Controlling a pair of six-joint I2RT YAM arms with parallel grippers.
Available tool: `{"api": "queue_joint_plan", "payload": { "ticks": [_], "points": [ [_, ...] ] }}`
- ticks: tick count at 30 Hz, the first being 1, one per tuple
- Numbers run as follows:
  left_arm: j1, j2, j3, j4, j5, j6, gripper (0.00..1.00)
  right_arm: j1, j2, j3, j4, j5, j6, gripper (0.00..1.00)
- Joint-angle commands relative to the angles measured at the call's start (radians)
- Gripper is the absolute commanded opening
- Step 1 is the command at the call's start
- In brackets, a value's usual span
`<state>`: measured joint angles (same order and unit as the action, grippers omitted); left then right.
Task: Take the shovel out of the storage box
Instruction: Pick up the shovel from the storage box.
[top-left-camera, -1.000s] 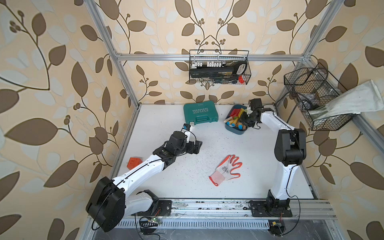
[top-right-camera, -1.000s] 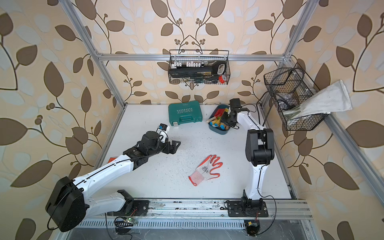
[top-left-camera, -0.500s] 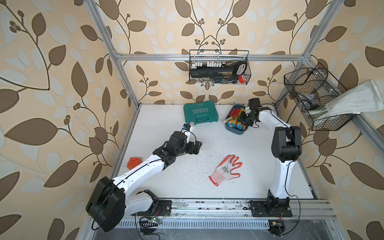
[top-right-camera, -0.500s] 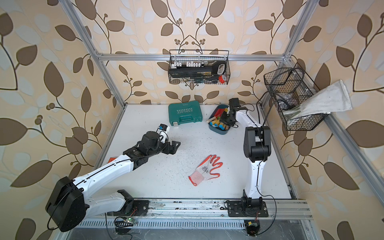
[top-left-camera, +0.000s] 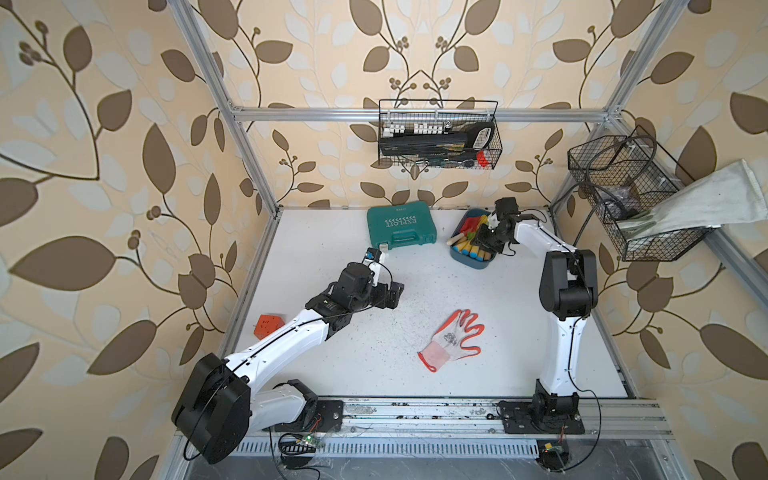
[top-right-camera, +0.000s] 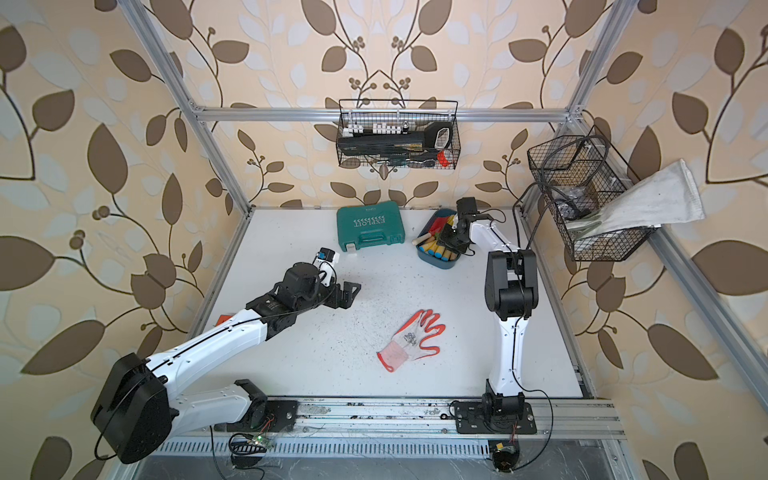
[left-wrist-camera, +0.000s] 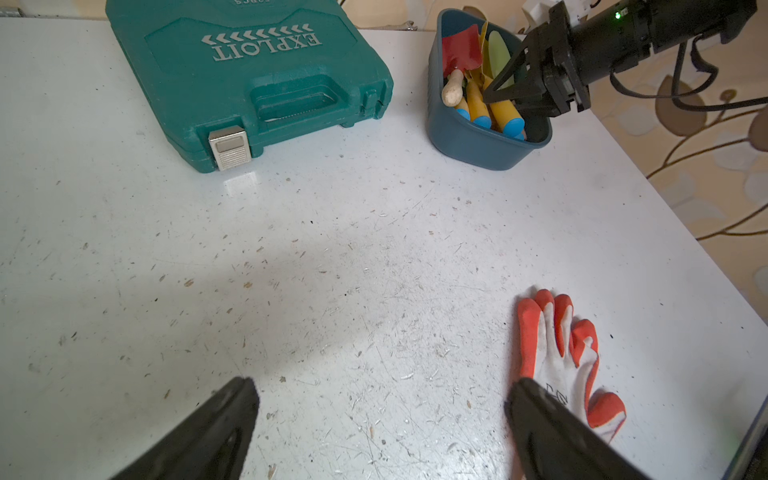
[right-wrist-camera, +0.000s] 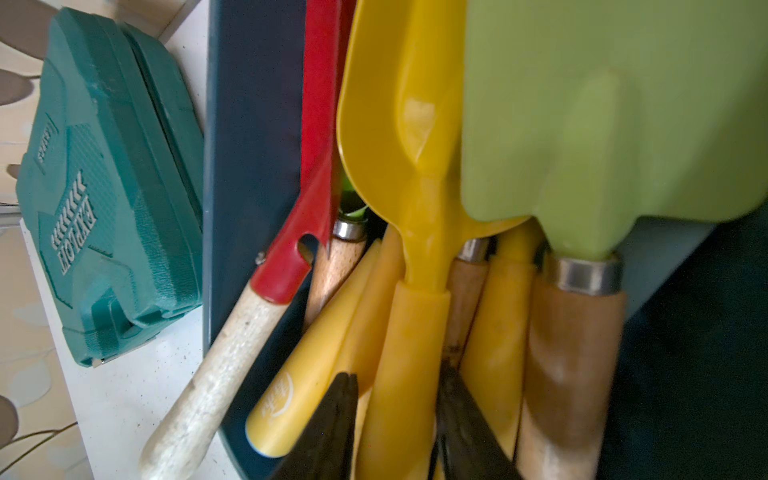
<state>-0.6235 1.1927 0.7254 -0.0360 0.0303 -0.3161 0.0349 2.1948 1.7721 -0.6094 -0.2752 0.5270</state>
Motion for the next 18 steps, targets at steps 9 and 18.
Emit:
{"api": "queue_joint_plan", "payload": {
  "ticks": [9,18],
  "points": [
    [-0.007,-0.013,0.034,0.012,-0.002,-0.003,0.99,0.0,0.025,-0.013,0.034,-0.041,0.026,0.28],
    [-0.007,-0.01,0.035,0.013,0.003,-0.007,0.99,-0.001,-0.076,-0.057,0.054,-0.035,0.025,0.16]
  ]
}}
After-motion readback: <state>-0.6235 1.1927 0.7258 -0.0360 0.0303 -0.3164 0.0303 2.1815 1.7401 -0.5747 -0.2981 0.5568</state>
